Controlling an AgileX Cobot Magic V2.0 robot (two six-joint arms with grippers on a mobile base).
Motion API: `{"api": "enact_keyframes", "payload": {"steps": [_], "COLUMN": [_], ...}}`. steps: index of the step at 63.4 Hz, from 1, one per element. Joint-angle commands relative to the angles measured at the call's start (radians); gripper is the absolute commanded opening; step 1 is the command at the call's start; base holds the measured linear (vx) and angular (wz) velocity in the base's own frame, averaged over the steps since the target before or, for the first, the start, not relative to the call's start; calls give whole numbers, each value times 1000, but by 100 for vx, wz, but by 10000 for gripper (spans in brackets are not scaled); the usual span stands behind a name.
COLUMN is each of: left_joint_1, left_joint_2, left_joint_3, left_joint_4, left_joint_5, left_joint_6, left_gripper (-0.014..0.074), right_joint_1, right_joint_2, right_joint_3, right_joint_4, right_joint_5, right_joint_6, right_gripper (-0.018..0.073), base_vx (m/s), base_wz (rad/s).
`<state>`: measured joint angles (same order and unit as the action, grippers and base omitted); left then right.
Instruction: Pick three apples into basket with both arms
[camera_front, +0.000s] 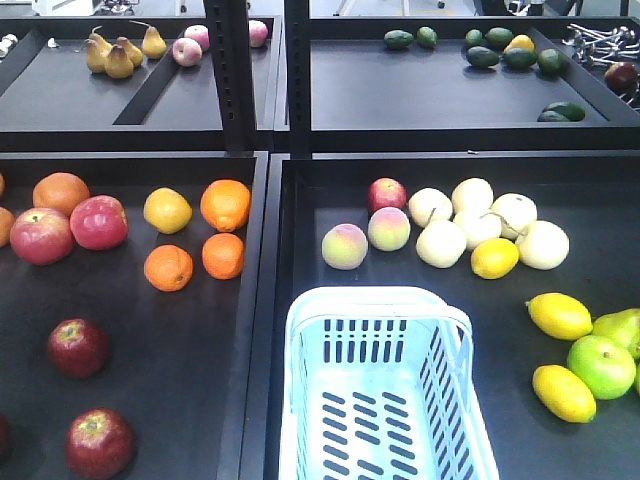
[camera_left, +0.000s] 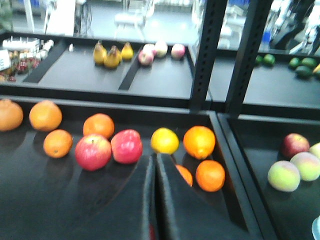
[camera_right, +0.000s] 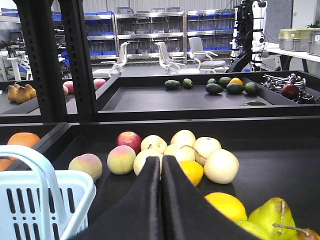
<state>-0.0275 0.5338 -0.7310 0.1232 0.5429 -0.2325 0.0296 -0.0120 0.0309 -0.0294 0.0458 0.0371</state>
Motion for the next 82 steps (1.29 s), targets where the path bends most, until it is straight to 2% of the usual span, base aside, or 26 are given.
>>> {"api": "enact_keyframes", "payload": {"steps": [1,9,24,31,37,41,52,57,62,68,75,82], "left_joint_1": [-1,-1,-1,-1,-1,-1,-1,-1,-1,-1,-4,-52], "left_joint_2": [96,177,198,196,196,196,196,196,196,200,228,295], "left_joint_3": [-121,-202,-201,-201,-201,-201,-201,-201,-201,-202,-207,-240], "left_joint_4": [-6,-5,-5,-5,-5,-5,-5,-5,-7,-59,-246,-431], "left_joint_5": [26,81,95,97,104,108,110,110,96,67,43,85], "left_joint_6": [1,1,0,1,1,1,0,0,13,115,367,618], "left_gripper": [-6,-6,0,52,164,272,639,736,729,712,689,676], "right_joint_1": [-7,-7,-7,-7,-7,-7,-7,-7,-7,-7,-7,-7], "right_joint_2": [-1,-1,-1,-1,-1,-1,-1,-1,-1,-1,-1,-1], "right_joint_3": [11,11,11,11,11,11,11,11,11,11,11,11], "right_joint_4": [-2,-2,-2,-2,-2,-2,-2,-2,-2,-2,-2,-2], "right_joint_5": [-74,-74,-74,-74,-74,-74,-74,-74,-74,-74,-74,-74], "right_joint_6": [-8,-8,-8,-8,-8,-8,-8,-8,-8,-8,-8,-8], "right_gripper": [-9,-9,-9,-9,-9,-9,-9,-9,-9,-9,-9,-9], "base_vx": [0,0,0,0,0,0,0,0,0,0,0,0], "base_wz": [0,0,0,0,0,0,0,0,0,0,0,0]}}
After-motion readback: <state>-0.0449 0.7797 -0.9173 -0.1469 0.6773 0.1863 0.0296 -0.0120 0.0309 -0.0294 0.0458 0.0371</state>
